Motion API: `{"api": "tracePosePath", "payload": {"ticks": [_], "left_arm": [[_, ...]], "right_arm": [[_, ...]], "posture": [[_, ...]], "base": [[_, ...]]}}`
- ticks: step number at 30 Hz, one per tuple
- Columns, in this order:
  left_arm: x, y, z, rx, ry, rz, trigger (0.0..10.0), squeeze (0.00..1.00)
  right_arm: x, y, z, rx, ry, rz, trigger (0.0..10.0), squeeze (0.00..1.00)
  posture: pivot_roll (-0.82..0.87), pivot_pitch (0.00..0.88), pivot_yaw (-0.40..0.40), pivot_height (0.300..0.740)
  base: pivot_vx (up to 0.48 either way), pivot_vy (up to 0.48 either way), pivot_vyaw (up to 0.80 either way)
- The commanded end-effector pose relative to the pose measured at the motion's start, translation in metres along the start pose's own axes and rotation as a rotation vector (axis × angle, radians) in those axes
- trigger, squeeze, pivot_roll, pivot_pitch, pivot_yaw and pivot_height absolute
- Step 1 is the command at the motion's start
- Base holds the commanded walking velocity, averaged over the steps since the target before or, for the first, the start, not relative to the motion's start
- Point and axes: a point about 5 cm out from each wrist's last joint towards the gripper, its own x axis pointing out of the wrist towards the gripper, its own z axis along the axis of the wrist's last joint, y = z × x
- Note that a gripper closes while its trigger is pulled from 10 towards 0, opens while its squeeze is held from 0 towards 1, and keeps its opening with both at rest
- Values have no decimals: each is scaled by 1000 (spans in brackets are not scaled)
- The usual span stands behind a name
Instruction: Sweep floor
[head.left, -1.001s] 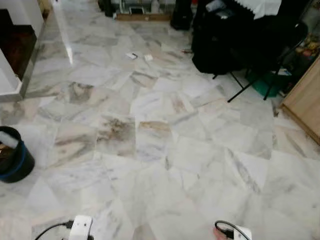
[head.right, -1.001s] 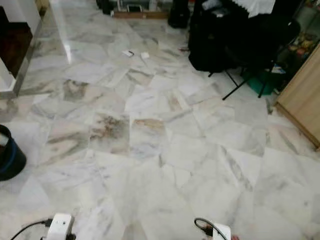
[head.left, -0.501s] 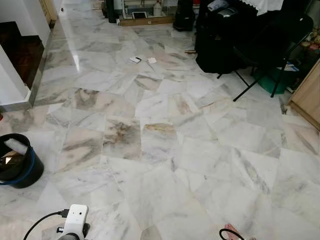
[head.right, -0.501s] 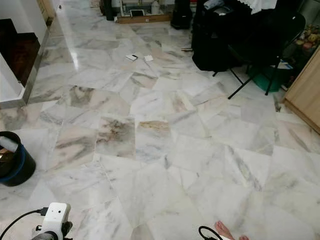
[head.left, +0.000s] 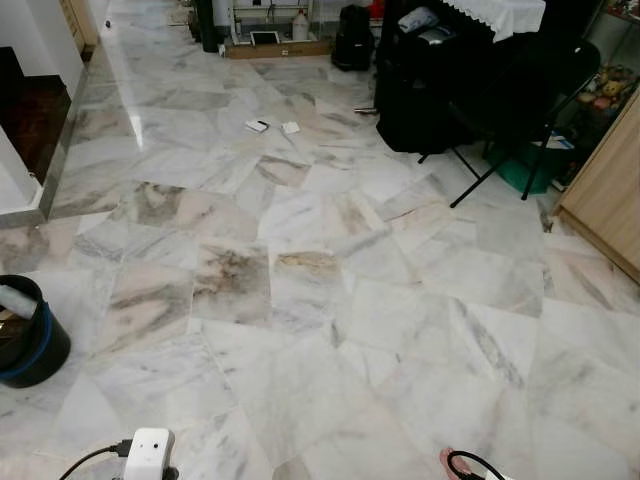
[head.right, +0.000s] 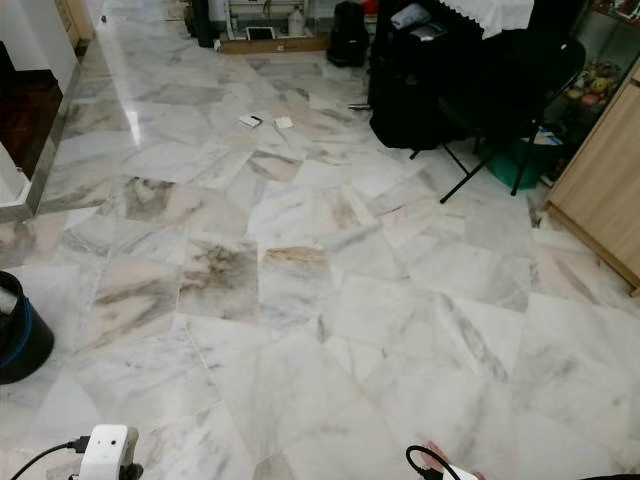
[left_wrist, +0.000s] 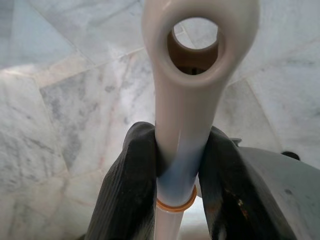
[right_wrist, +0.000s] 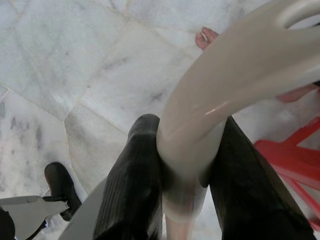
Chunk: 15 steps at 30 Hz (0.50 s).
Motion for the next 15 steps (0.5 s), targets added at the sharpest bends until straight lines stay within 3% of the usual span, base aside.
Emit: {"api": "tracePosePath", "payload": {"ticks": [1,15], "left_arm": [[-1,0,-5,-57,17,3,10000,0],[1,2,5,-58,-6,2,10000,0]], "right_arm": [[2,1,11,-10,-41,8,10000,0],[2,7,8,-5,-33,17,10000,0]], "posture": [[199,10,-107,740],[188,45,-103,740]], "base": [[424,0,0],[469,0,0]]}}
